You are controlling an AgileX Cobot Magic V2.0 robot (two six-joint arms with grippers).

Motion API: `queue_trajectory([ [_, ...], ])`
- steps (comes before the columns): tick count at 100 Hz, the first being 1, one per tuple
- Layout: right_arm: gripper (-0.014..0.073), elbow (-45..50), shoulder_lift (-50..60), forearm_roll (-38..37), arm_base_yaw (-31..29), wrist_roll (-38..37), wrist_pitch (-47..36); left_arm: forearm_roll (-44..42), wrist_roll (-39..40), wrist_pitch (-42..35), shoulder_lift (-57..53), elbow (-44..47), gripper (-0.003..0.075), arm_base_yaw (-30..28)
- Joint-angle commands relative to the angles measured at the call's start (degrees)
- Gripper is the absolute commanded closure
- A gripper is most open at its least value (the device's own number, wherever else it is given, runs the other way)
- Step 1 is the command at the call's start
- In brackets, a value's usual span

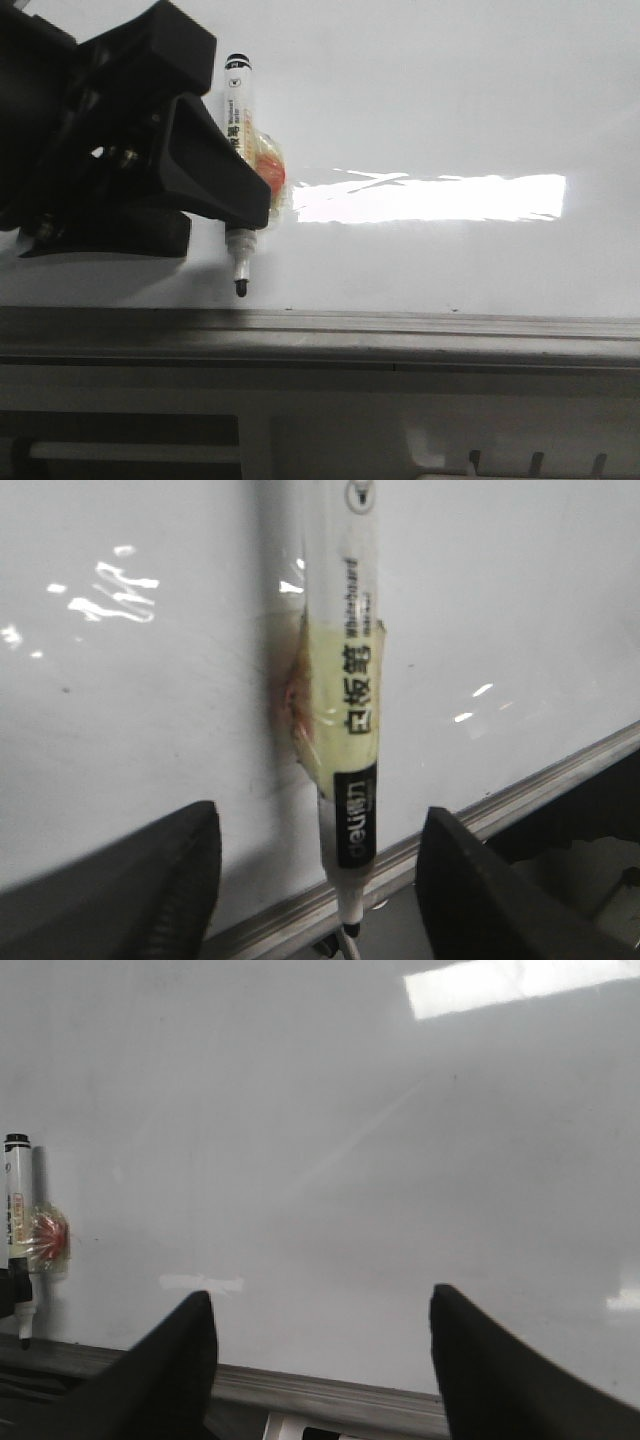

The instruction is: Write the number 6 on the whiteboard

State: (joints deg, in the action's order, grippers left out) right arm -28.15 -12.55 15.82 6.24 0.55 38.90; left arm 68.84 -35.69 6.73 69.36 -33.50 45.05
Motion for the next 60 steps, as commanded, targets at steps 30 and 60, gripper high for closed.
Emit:
queue_trajectory([
  [30, 0.0178, -3.67, -1.48, 2.82, 2.94, 7.15, -1.88, -5.17, -2.94, 5.69, -0.34, -3.86, 0.0739, 0.44],
  [60, 0.0178, -7.74, -13.07, 17.39, 15.11, 34.59, 3.76, -30.59, -21.19, 17.84, -5.47, -10.13, 0.0739, 3.05],
])
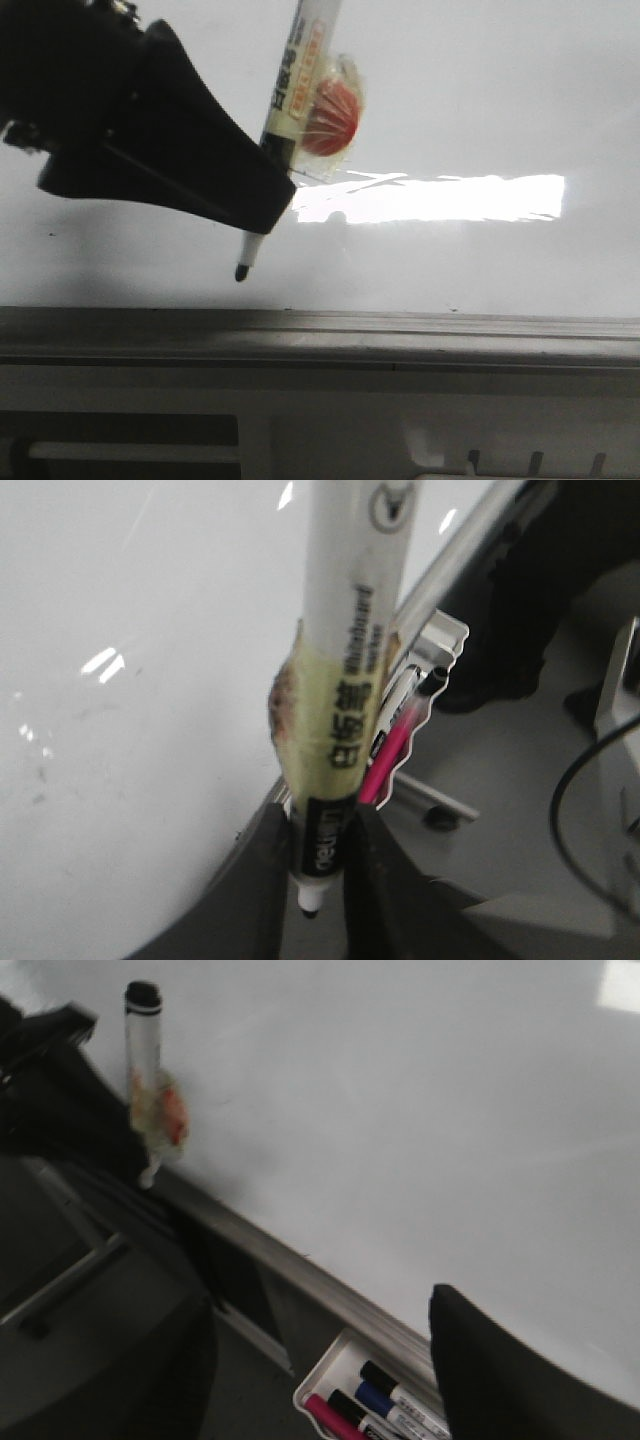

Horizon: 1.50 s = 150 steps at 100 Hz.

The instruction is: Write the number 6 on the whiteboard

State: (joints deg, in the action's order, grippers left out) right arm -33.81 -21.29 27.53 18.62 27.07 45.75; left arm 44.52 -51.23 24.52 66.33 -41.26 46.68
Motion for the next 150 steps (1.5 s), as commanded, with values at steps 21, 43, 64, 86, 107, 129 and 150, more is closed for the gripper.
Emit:
queue_trajectory([
  [21, 0.0175, -2.07, -14.74, 12.67, 11.04, 19.53, -8.63, -11.30, -10.04, 1.38, -2.46, -2.37, 0.0739, 2.92],
  [43, 0.0175, -4.12, -23.30, 12.78, 20.78, 19.62, -20.42, -11.09, -10.04, 1.28, -2.46, -2.37, 0.0739, 2.92],
  [64, 0.0175, -6.85, -30.92, 12.78, 28.59, 19.62, -29.54, -11.09, -10.04, 1.28, -2.46, -2.37, 0.0739, 2.92],
  [86, 0.0175, -8.12, -35.95, 13.08, 30.35, 19.62, -31.88, -10.96, -10.04, 1.28, -2.46, -2.37, 0.0739, 2.92],
  [107, 0.0337, -8.36, -37.26, 14.63, 30.35, 19.62, -29.69, -10.56, -10.04, 1.39, -2.46, -2.37, 0.0739, 2.92],
  [129, 0.0659, -8.86, -37.42, 14.75, 30.35, 19.62, -26.82, -9.27, -10.04, 1.39, -2.46, -2.37, 0.0739, 2.92],
  [150, 0.0659, -8.86, -35.81, 14.38, 30.35, 19.62, -26.97, -6.47, -9.50, 5.24, -2.60, -2.62, 0.0620, 2.92],
])
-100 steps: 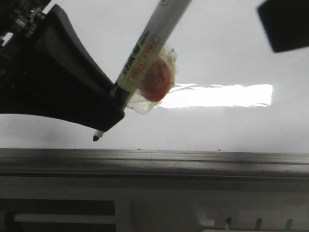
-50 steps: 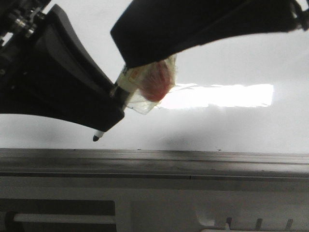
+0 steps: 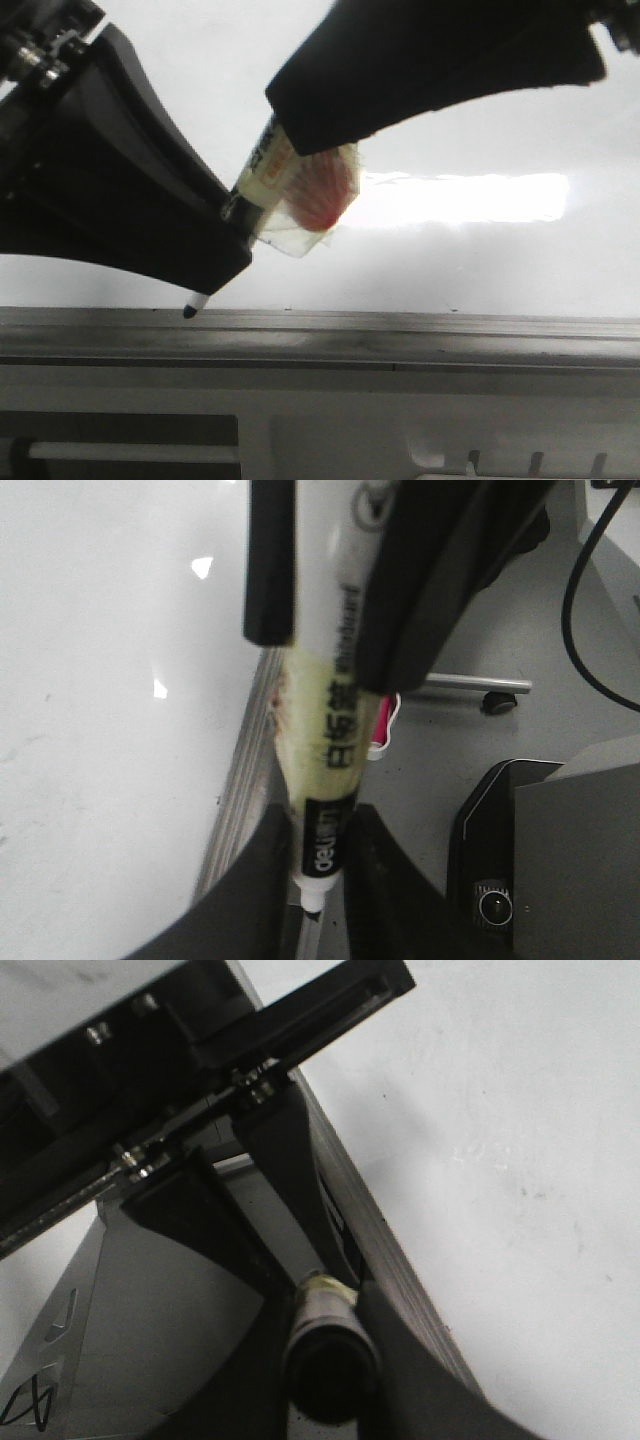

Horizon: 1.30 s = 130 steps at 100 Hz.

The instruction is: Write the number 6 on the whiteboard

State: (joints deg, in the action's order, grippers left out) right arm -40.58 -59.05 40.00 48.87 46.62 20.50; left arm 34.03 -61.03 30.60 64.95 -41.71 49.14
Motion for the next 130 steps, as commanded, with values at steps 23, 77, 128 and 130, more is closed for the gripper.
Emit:
queue_trajectory([
  [23, 0.0656, -1.81, 8.97, -4.25, 0.10, -0.16, 1.01, 4.44, 10.89, 4.31, -6.09, -3.37, 0.0160, 0.46],
  [77, 0.0636, 10.58, 21.79, -13.76, -5.88, -1.97, -20.50, 5.24, 28.44, -26.08, -46.81, 22.65, 0.0582, 0.46],
  [128, 0.0638, 10.58, 8.58, -13.76, -6.84, -1.23, -35.71, 5.90, 28.44, -27.63, -49.98, 24.87, 0.0739, 0.46],
  [130, 0.0638, 10.58, 8.21, -13.76, -6.84, -0.82, -35.71, 5.90, 28.44, -27.63, -49.98, 24.87, 0.0739, 0.46],
])
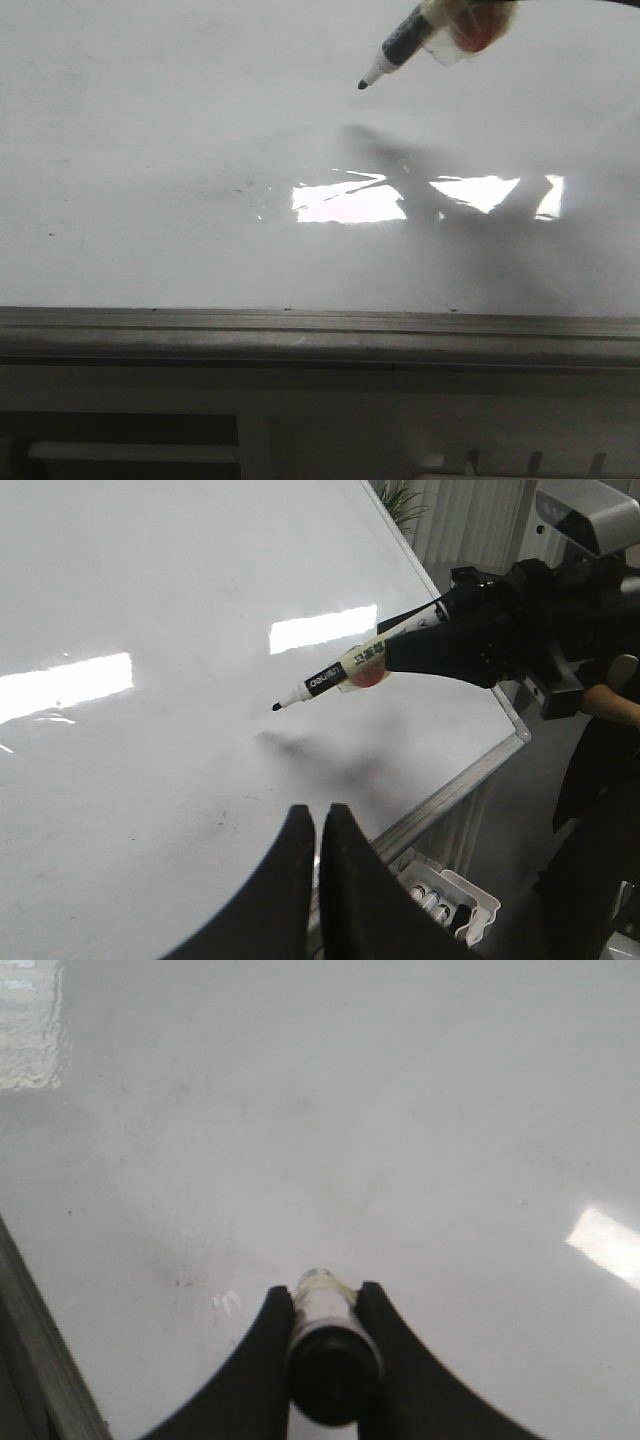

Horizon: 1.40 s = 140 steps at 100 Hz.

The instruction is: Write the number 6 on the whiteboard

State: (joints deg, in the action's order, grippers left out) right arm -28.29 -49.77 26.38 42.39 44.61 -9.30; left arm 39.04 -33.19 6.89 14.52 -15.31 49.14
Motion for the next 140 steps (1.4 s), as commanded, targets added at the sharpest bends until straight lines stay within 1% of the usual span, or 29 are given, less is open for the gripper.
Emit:
queue_trajectory([
  [1, 0.0638, -1.71, -1.19, -0.15, -0.36, 1.43, -5.91, 0.89, 0.60, -3.92, 0.45, -1.53, 0.0739, 0.46],
  [29, 0.0638, -1.71, -5.86, 1.09, -0.36, 1.54, -5.91, 1.21, 0.60, -3.92, 0.45, -1.53, 0.0739, 0.46],
  [38, 0.0638, -1.71, -6.96, 1.10, -0.36, 1.54, -4.58, 1.36, 0.60, -3.92, 0.45, -1.53, 0.0739, 0.46],
  [45, 0.0638, -1.71, -7.27, 1.10, -0.25, 1.54, -1.42, 1.36, 0.60, -3.92, 0.45, -1.53, 0.0739, 0.46],
  [60, 0.0638, -1.71, -7.13, 1.10, -0.25, 1.54, 9.30, 1.36, 0.60, -3.92, 0.45, -1.53, 0.0739, 0.46],
  [74, 0.0638, -1.71, -7.13, 1.10, -0.25, 1.54, 17.52, 1.36, 0.60, -3.92, 0.45, -1.53, 0.0739, 0.46],
  [81, 0.0638, -1.71, -7.13, 1.10, -0.36, 1.54, 19.30, 1.36, 0.60, -3.92, 0.45, -1.53, 0.0739, 0.46],
  [89, 0.0638, -1.71, -5.99, 1.10, -0.47, 1.54, 19.00, 1.36, 0.60, -3.92, 0.45, -1.53, 0.0739, 0.46],
  [100, 0.0638, -1.71, -3.77, 1.10, -2.92, 1.54, 19.45, 1.36, 0.60, -3.82, 0.45, -1.53, 0.0739, 0.46],
  [112, 0.0638, -1.71, -1.50, 1.10, -8.97, 1.54, 21.79, 1.36, 0.60, -3.82, 0.45, -1.53, 0.0739, 0.46],
  [122, 0.0638, -2.38, -0.21, 1.10, -12.83, 1.54, 21.78, 1.36, 0.60, -3.82, 0.45, -1.53, 0.0739, 0.46],
  [133, 0.0638, -4.62, -0.36, 1.10, -13.52, 1.54, 21.54, 1.36, 0.60, -3.92, 0.45, -1.53, 0.0739, 0.46],
  [140, 0.0638, -6.24, -1.52, 1.10, -12.72, 1.54, 21.64, 1.36, 0.60, -3.92, 0.45, -1.53, 0.0739, 0.46],
])
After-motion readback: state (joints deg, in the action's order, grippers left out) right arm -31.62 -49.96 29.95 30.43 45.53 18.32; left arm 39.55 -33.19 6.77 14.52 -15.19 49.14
